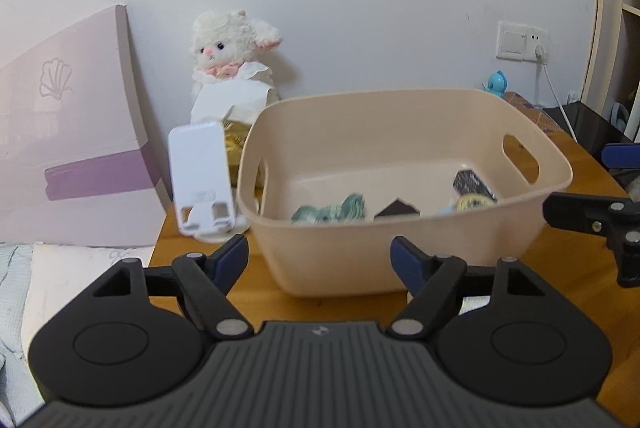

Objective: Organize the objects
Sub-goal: 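Drop black cube into basket with left tool while right tool drops round tin in, then grasp the white box with left tool while right tool grasps the blue-and-white box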

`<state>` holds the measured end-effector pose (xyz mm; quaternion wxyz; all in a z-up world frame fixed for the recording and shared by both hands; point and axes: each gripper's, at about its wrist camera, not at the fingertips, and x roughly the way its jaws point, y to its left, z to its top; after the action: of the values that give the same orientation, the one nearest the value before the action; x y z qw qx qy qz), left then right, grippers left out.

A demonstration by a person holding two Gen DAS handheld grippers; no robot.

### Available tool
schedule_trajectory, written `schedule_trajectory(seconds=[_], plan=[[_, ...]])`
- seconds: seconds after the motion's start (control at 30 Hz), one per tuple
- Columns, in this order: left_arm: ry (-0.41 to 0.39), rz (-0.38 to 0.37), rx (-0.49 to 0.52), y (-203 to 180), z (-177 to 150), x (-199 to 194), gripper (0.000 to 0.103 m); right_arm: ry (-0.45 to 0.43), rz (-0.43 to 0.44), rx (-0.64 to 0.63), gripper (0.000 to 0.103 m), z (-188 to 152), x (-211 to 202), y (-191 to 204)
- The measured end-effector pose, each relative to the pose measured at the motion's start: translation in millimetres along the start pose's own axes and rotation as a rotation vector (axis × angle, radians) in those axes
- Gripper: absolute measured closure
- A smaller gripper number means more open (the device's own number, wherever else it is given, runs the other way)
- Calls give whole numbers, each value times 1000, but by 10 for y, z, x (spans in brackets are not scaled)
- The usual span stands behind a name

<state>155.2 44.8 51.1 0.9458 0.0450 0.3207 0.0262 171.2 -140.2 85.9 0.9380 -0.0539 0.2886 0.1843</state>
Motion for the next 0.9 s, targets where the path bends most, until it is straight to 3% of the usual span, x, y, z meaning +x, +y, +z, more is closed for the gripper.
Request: schedule_trajectory(seconds=[0.4, 0.9], plan=[[65, -23, 7, -10, -521, -85, 23, 108, -14, -5, 0, -588, -86, 52], [167, -35, 13, -28, -980, 236, 23, 263, -12, 1, 0, -1087, 297, 202]])
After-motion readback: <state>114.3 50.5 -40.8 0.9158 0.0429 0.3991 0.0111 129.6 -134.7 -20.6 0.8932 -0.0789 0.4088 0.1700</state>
